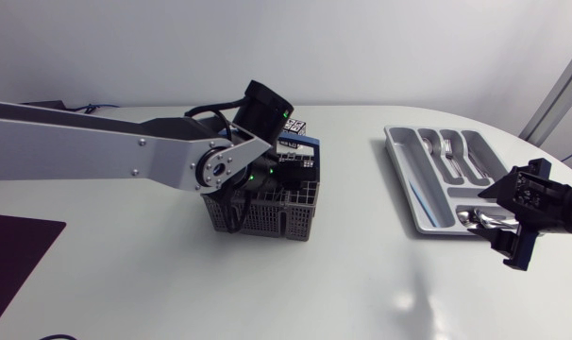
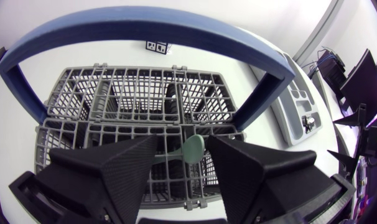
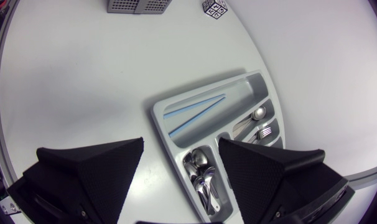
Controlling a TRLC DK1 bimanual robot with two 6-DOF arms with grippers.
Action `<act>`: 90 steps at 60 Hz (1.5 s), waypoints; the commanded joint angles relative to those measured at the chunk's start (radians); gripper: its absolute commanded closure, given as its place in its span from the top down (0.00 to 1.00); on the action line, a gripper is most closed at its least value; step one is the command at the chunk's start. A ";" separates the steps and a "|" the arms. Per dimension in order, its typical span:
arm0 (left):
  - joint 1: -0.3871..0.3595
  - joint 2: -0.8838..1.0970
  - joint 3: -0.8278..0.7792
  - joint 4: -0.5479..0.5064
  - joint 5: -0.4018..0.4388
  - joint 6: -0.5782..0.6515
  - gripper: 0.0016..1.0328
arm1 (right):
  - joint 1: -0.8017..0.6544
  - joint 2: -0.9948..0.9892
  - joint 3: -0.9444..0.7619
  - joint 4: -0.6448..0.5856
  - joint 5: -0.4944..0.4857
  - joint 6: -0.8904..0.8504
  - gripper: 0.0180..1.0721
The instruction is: Transfer all utensils from the basket to the drawer tray.
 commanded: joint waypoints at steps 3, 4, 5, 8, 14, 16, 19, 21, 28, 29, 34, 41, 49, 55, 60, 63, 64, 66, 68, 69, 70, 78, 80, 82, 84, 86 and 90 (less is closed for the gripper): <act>-0.010 0.023 0.035 -0.017 0.007 0.021 0.56 | 0.017 -0.015 -0.040 -0.011 -0.007 0.024 0.83; -0.010 0.023 0.035 -0.017 0.007 0.023 0.56 | 0.018 -0.017 -0.040 -0.011 -0.007 0.024 0.83; -0.011 0.023 0.037 -0.017 0.007 0.027 0.55 | 0.020 -0.018 -0.043 -0.011 -0.007 0.026 0.83; -0.011 0.023 0.037 -0.017 0.007 0.029 0.52 | 0.023 -0.023 -0.049 -0.011 -0.005 0.026 0.83; -0.013 0.023 0.037 -0.017 0.004 0.034 0.46 | 0.029 -0.029 -0.061 -0.008 -0.005 0.027 0.83; -0.013 0.023 0.038 -0.017 0.004 0.034 0.46 | 0.030 -0.031 -0.063 -0.008 -0.003 0.027 0.83; -0.016 0.023 0.038 -0.017 0.002 0.035 0.46 | 0.032 -0.035 -0.064 -0.008 -0.003 0.027 0.83; -0.017 0.023 0.038 -0.017 -0.001 0.038 0.46 | 0.032 -0.037 -0.064 -0.008 -0.003 0.027 0.83; -0.025 0.023 0.035 -0.017 -0.006 0.041 0.41 | 0.035 -0.044 -0.069 -0.010 -0.002 0.027 0.83; -0.027 0.023 0.034 -0.017 -0.007 0.041 0.41 | 0.035 -0.044 -0.071 -0.010 -0.002 0.027 0.83; -0.031 0.023 0.032 -0.018 -0.009 0.044 0.41 | 0.037 -0.051 -0.081 -0.005 -0.002 0.027 0.83; -0.033 0.024 0.032 -0.017 -0.019 0.047 0.34 | 0.038 -0.057 -0.090 -0.002 -0.002 0.027 0.83; -0.039 0.023 0.031 -0.014 -0.044 0.047 0.25 | 0.038 -0.061 -0.097 -0.001 -0.002 0.027 0.83; -0.045 0.023 0.028 -0.012 -0.053 0.050 0.23 | 0.038 -0.063 -0.101 0.003 -0.002 0.027 0.83; -0.047 0.024 0.026 -0.011 -0.055 0.054 0.23 | 0.040 -0.063 -0.107 0.004 -0.002 0.027 0.83; -0.050 0.024 0.025 -0.008 -0.061 0.054 0.19 | 0.040 -0.063 -0.112 0.010 -0.002 0.027 0.83; -0.050 0.024 0.025 -0.006 -0.062 0.054 0.19 | 0.040 -0.063 -0.113 0.012 0.000 0.027 0.83; -0.051 0.024 0.025 -0.005 -0.062 0.055 0.19 | 0.040 -0.063 -0.117 0.016 0.000 0.027 0.83; -0.051 0.024 0.025 -0.003 -0.062 0.057 0.18 | 0.040 -0.063 -0.117 0.016 0.000 0.027 0.83; -0.051 0.024 0.023 -0.003 -0.062 0.058 0.17 | 0.040 -0.063 -0.118 0.016 0.000 0.027 0.83; -0.053 0.024 0.023 -0.002 -0.064 0.058 0.16 | 0.040 -0.063 -0.118 0.018 0.000 0.027 0.83; -0.060 0.024 0.020 -0.002 -0.081 0.064 0.11 | 0.040 -0.064 -0.120 0.018 0.000 0.026 0.83; -0.063 0.023 0.018 -0.002 -0.081 0.066 0.09 | 0.040 -0.064 -0.120 0.018 0.000 0.026 0.83; -0.065 0.023 0.017 0.000 -0.082 0.067 0.08 | 0.040 -0.064 -0.120 0.018 0.000 0.026 0.83; -0.067 0.021 0.015 0.000 -0.081 0.069 0.07 | 0.040 -0.064 -0.121 0.018 0.000 0.026 0.83; -0.068 0.021 0.014 0.000 -0.082 0.070 0.06 | 0.040 -0.064 -0.123 0.018 0.000 0.026 0.83; -0.074 0.021 0.006 0.003 -0.082 0.077 0.05 | 0.040 -0.064 -0.127 0.018 0.000 0.024 0.83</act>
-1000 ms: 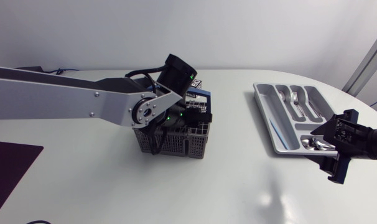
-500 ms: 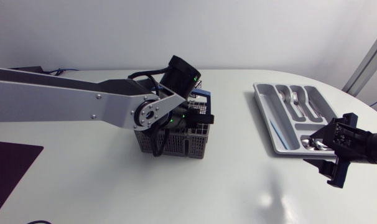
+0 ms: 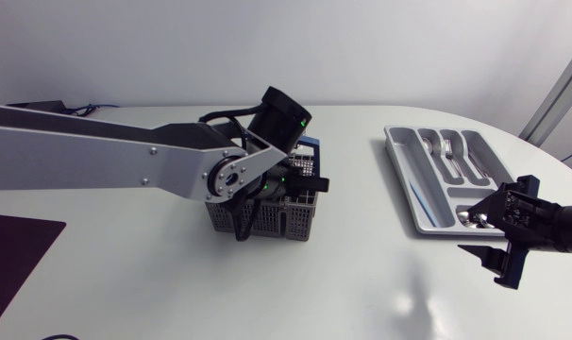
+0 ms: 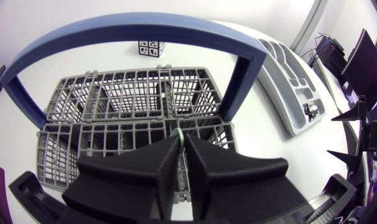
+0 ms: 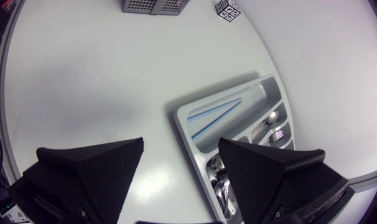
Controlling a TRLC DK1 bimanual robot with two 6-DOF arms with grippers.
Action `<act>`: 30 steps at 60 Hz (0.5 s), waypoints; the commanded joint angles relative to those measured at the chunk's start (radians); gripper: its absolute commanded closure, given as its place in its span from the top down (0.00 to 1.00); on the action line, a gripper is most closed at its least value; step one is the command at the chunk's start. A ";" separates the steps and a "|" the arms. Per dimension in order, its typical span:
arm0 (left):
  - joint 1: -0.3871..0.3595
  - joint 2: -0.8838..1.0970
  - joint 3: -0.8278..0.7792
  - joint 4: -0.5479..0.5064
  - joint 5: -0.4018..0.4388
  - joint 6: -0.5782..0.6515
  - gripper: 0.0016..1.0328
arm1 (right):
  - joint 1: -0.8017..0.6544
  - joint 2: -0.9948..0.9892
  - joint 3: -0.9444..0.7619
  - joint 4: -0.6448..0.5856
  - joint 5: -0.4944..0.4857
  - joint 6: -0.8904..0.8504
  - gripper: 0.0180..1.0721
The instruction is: Transfer all utensils from the basket to the drawer tray.
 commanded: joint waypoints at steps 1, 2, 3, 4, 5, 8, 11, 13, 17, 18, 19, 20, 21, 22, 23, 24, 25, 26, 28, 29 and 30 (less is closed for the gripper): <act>-0.011 0.014 -0.004 0.011 -0.009 0.021 0.05 | 0.006 -0.012 -0.035 0.010 -0.001 0.006 0.83; -0.013 0.014 -0.007 0.014 -0.010 0.023 0.05 | 0.006 -0.012 -0.037 0.011 -0.001 0.006 0.83; -0.013 0.013 -0.007 0.015 -0.010 0.024 0.04 | 0.006 -0.012 -0.038 0.011 -0.001 0.006 0.83; -0.014 0.013 -0.009 0.017 -0.010 0.026 0.04 | 0.006 -0.012 -0.040 0.011 -0.001 0.006 0.83; -0.014 0.011 -0.010 0.020 -0.010 0.027 0.04 | 0.006 -0.012 -0.040 0.013 -0.001 0.006 0.83; -0.014 0.007 -0.010 0.020 -0.012 0.027 0.04 | 0.006 -0.013 -0.045 0.016 -0.001 0.006 0.83; -0.014 0.002 -0.010 0.020 -0.012 0.027 0.04 | 0.006 -0.015 -0.048 0.021 -0.001 0.006 0.83; -0.013 -0.002 -0.012 0.020 -0.012 0.027 0.04 | 0.006 -0.016 -0.049 0.022 -0.001 0.006 0.83; -0.010 -0.013 -0.019 0.021 -0.012 0.027 0.04 | 0.006 -0.016 -0.049 0.022 -0.001 0.006 0.83; -0.010 -0.015 -0.022 0.023 -0.012 0.027 0.04 | 0.006 -0.016 -0.049 0.022 -0.001 0.006 0.83; -0.010 -0.018 -0.026 0.024 -0.012 0.027 0.04 | 0.006 -0.016 -0.049 0.022 -0.001 0.006 0.83; -0.010 -0.019 -0.029 0.026 -0.012 0.027 0.04 | 0.006 -0.016 -0.049 0.022 -0.001 0.006 0.83; -0.010 -0.022 -0.030 0.027 -0.012 0.027 0.04 | 0.006 -0.016 -0.049 0.022 -0.001 0.006 0.83; -0.010 -0.024 -0.035 0.032 -0.012 0.027 0.04 | 0.006 -0.016 -0.051 0.022 -0.001 0.006 0.83; -0.010 -0.027 -0.036 0.034 -0.012 0.026 0.04 | 0.006 -0.016 -0.051 0.022 -0.001 0.006 0.83; -0.010 -0.032 -0.038 0.035 -0.012 0.024 0.04 | 0.006 -0.016 -0.051 0.022 -0.001 0.006 0.83; -0.008 -0.033 -0.038 0.034 -0.012 0.023 0.04 | 0.006 -0.016 -0.051 0.022 -0.001 0.006 0.83; -0.008 -0.036 -0.039 0.035 -0.012 0.021 0.04 | 0.006 -0.016 -0.052 0.022 -0.001 0.006 0.83; -0.007 -0.042 -0.039 0.035 -0.012 0.021 0.04 | 0.006 -0.016 -0.052 0.022 -0.001 0.008 0.83; -0.007 -0.044 -0.039 0.035 -0.012 0.021 0.04 | 0.006 -0.016 -0.054 0.022 -0.001 0.008 0.83; -0.007 -0.048 -0.039 0.035 -0.012 0.020 0.04 | 0.007 -0.018 -0.054 0.022 -0.001 0.009 0.83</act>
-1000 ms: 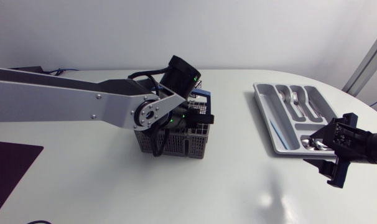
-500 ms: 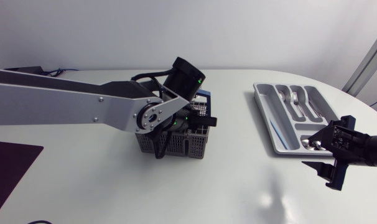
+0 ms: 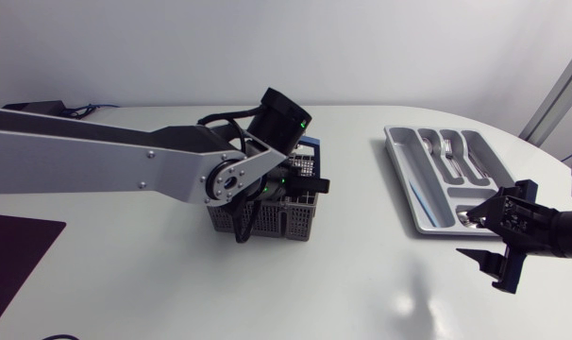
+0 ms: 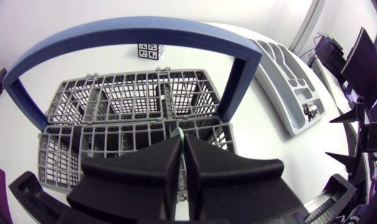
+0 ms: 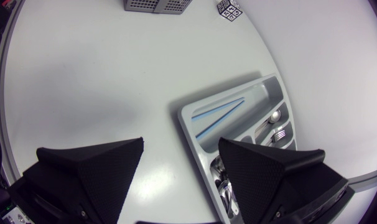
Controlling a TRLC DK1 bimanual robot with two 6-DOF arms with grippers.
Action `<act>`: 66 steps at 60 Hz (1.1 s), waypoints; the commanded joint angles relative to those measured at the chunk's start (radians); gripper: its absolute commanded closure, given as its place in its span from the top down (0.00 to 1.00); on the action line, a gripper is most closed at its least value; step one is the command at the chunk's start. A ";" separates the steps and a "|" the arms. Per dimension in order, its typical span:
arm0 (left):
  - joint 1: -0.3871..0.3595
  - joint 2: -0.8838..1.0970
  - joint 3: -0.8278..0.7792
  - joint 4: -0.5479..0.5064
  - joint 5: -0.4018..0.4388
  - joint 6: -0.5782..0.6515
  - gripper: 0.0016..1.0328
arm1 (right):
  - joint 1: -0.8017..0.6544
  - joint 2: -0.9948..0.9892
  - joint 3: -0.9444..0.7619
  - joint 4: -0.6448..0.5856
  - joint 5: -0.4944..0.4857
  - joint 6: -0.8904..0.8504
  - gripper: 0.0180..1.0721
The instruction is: Transfer all utensils from the basket to the drawer tray.
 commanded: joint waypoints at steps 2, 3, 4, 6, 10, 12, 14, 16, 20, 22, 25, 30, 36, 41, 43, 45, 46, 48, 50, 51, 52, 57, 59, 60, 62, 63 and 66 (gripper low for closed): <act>0.001 -0.042 -0.023 0.013 -0.001 0.007 0.04 | 0.009 -0.010 -0.027 0.003 -0.001 0.011 0.83; 0.001 -0.045 -0.023 0.013 -0.001 0.007 0.04 | 0.009 -0.011 -0.027 0.003 -0.001 0.011 0.83; 0.002 -0.049 -0.023 0.013 0.000 0.007 0.04 | 0.009 -0.014 -0.027 0.003 -0.001 0.011 0.83; 0.002 -0.056 -0.024 0.013 0.000 0.006 0.04 | 0.009 -0.014 -0.027 0.003 -0.001 0.011 0.83; 0.002 -0.073 -0.032 0.013 0.000 0.000 0.04 | 0.009 -0.016 -0.028 0.003 -0.001 0.011 0.83; 0.001 -0.085 -0.035 0.013 0.002 -0.005 0.04 | 0.009 -0.016 -0.030 0.003 -0.001 0.011 0.83; 0.001 -0.096 -0.038 0.013 0.003 -0.009 0.04 | 0.009 -0.019 -0.031 0.003 -0.001 0.013 0.83; 0.001 -0.104 -0.040 0.013 0.006 -0.011 0.04 | 0.009 -0.022 -0.033 0.003 -0.001 0.013 0.83; 0.001 -0.125 -0.043 0.013 0.016 -0.017 0.04 | 0.012 -0.030 -0.034 0.002 -0.001 0.017 0.83; 0.001 -0.133 -0.044 0.013 0.022 -0.019 0.04 | 0.016 -0.034 -0.034 -0.002 -0.001 0.019 0.83; 0.002 -0.144 -0.046 0.013 0.034 -0.026 0.04 | 0.021 -0.040 -0.034 -0.003 -0.001 0.023 0.83; 0.004 -0.154 -0.048 0.013 0.046 -0.034 0.04 | 0.030 -0.047 -0.034 -0.005 -0.001 0.034 0.83; 0.011 -0.173 -0.048 0.013 0.069 -0.046 0.04 | 0.032 -0.057 -0.036 -0.009 -0.001 0.034 0.83; 0.021 -0.190 -0.048 0.008 0.109 -0.063 0.04 | 0.032 -0.064 -0.034 -0.012 -0.001 0.034 0.83; 0.025 -0.196 -0.048 0.008 0.129 -0.066 0.04 | 0.032 -0.067 -0.033 -0.015 -0.001 0.034 0.83; 0.025 -0.200 -0.048 0.007 0.138 -0.069 0.04 | 0.032 -0.070 -0.033 -0.021 -0.001 0.034 0.83; 0.027 -0.202 -0.048 0.007 0.141 -0.071 0.04 | 0.032 -0.071 -0.031 -0.023 -0.001 0.034 0.83; 0.027 -0.208 -0.048 0.004 0.144 -0.071 0.04 | 0.032 -0.076 -0.030 -0.028 -0.001 0.034 0.83; 0.027 -0.213 -0.048 0.002 0.144 -0.072 0.04 | 0.032 -0.085 -0.030 -0.032 -0.001 0.034 0.83; 0.027 -0.217 -0.046 -0.002 0.146 -0.072 0.04 | 0.033 -0.088 -0.028 -0.035 -0.001 0.036 0.83; 0.027 -0.222 -0.044 -0.005 0.149 -0.072 0.04 | 0.033 -0.090 -0.027 -0.038 -0.001 0.036 0.83; 0.027 -0.239 -0.041 -0.015 0.166 -0.085 0.04 | 0.039 -0.099 -0.025 -0.048 -0.001 0.043 0.83; 0.027 -0.242 -0.043 -0.016 0.167 -0.086 0.04 | 0.041 -0.100 -0.025 -0.051 -0.001 0.043 0.83; 0.025 -0.243 -0.043 -0.018 0.167 -0.085 0.04 | 0.041 -0.100 -0.025 -0.051 -0.001 0.043 0.83; 0.024 -0.246 -0.043 -0.019 0.169 -0.085 0.04 | 0.042 -0.100 -0.027 -0.051 -0.001 0.043 0.83; 0.024 -0.248 -0.041 -0.019 0.169 -0.086 0.04 | 0.044 -0.102 -0.027 -0.051 -0.001 0.045 0.83; 0.021 -0.250 -0.041 -0.022 0.169 -0.086 0.04 | 0.046 -0.103 -0.027 -0.052 -0.001 0.048 0.83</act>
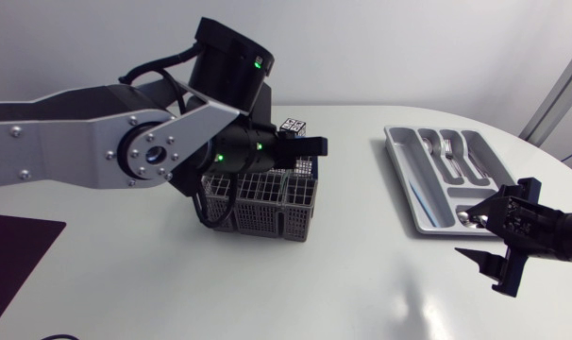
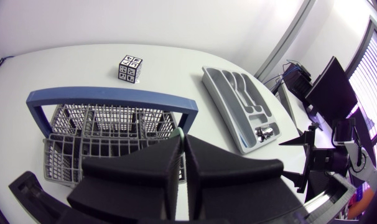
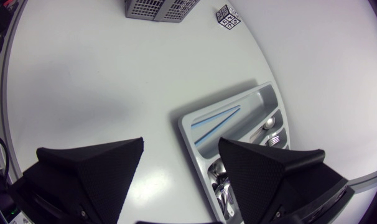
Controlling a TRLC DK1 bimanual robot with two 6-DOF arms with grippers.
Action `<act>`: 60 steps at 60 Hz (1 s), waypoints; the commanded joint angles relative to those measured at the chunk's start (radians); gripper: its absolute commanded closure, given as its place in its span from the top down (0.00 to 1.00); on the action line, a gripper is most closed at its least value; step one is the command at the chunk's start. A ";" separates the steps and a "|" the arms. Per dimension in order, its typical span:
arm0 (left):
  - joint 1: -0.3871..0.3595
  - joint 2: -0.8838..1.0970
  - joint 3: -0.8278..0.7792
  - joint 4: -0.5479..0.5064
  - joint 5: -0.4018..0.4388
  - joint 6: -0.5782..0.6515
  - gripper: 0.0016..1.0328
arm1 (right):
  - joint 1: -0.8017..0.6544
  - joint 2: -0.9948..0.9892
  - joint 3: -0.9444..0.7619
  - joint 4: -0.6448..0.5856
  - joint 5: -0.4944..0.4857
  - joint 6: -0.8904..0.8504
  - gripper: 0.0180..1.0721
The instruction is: Transfer all utensils from the basket to the drawer tray.
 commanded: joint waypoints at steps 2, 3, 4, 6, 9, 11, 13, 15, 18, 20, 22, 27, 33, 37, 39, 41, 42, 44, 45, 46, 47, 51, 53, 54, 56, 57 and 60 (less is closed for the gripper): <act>-0.001 -0.026 -0.012 -0.012 0.010 -0.022 0.04 | 0.011 -0.017 -0.014 -0.021 -0.001 0.020 0.83; -0.001 -0.028 -0.011 -0.012 0.010 -0.022 0.04 | 0.011 -0.018 -0.014 -0.021 -0.001 0.022 0.83; -0.001 -0.029 -0.009 -0.015 0.012 -0.022 0.04 | 0.012 -0.023 -0.014 -0.023 -0.001 0.022 0.83; -0.003 -0.031 -0.008 -0.018 0.012 -0.022 0.04 | 0.014 -0.028 -0.011 -0.029 -0.001 0.024 0.83; -0.004 -0.037 -0.003 -0.024 0.012 -0.023 0.04 | 0.022 -0.035 -0.005 -0.043 -0.003 0.030 0.83; -0.006 -0.043 0.003 -0.030 0.012 -0.023 0.04 | 0.026 -0.040 0.002 -0.053 -0.003 0.034 0.83; -0.007 -0.049 0.008 -0.036 0.012 -0.025 0.04 | 0.032 -0.044 0.006 -0.060 -0.003 0.039 0.83; -0.009 -0.054 0.012 -0.041 0.012 -0.028 0.04 | 0.040 -0.049 0.009 -0.064 -0.003 0.048 0.83; -0.010 -0.060 0.015 -0.047 0.012 -0.029 0.04 | 0.054 -0.051 0.017 -0.073 -0.003 0.062 0.83; -0.014 -0.066 0.017 -0.049 0.012 -0.031 0.04 | 0.063 -0.052 0.022 -0.077 -0.003 0.071 0.83; -0.015 -0.070 0.020 -0.053 0.012 -0.032 0.04 | 0.069 -0.055 0.023 -0.078 -0.004 0.082 0.83; -0.018 -0.081 0.023 -0.058 0.012 -0.037 0.04 | 0.106 -0.064 0.034 -0.089 -0.004 0.126 0.85; -0.023 -0.093 0.031 -0.067 0.012 -0.045 0.04 | 0.150 -0.078 0.043 -0.106 -0.009 0.175 0.85; -0.023 -0.104 0.032 -0.070 0.013 -0.049 0.04 | 0.187 -0.084 0.051 -0.121 -0.010 0.209 0.85; -0.023 -0.109 0.034 -0.072 0.015 -0.051 0.04 | 0.207 -0.084 0.055 -0.127 -0.016 0.232 0.85; -0.023 -0.112 0.035 -0.075 0.015 -0.052 0.04 | 0.227 -0.086 0.061 -0.132 -0.023 0.254 0.85; -0.023 -0.112 0.035 -0.075 0.015 -0.052 0.04 | 0.236 -0.086 0.066 -0.139 -0.027 0.263 0.85; -0.024 -0.118 0.035 -0.076 0.016 -0.054 0.04 | 0.249 -0.086 0.071 -0.146 -0.030 0.277 0.85; -0.024 -0.120 0.037 -0.076 0.018 -0.057 0.04 | 0.258 -0.086 0.075 -0.152 -0.035 0.287 0.85; -0.024 -0.121 0.037 -0.078 0.019 -0.057 0.04 | 0.262 -0.086 0.077 -0.153 -0.038 0.292 0.85; -0.024 -0.124 0.038 -0.079 0.019 -0.060 0.04 | 0.273 -0.086 0.080 -0.155 -0.043 0.306 0.85; -0.026 -0.132 0.041 -0.083 0.021 -0.065 0.04 | 0.301 -0.084 0.088 -0.155 -0.053 0.344 0.85; -0.027 -0.133 0.041 -0.083 0.022 -0.065 0.04 | 0.312 -0.083 0.091 -0.155 -0.056 0.361 0.85; -0.027 -0.136 0.041 -0.084 0.022 -0.068 0.04 | 0.322 -0.081 0.095 -0.155 -0.058 0.373 0.85; -0.026 -0.139 0.041 -0.084 0.024 -0.071 0.04 | 0.336 -0.078 0.100 -0.155 -0.061 0.393 0.85; -0.026 -0.141 0.041 -0.084 0.027 -0.072 0.04 | 0.339 -0.077 0.103 -0.155 -0.064 0.402 0.85; -0.026 -0.146 0.041 -0.084 0.027 -0.077 0.04 | 0.353 -0.074 0.112 -0.155 -0.076 0.433 0.85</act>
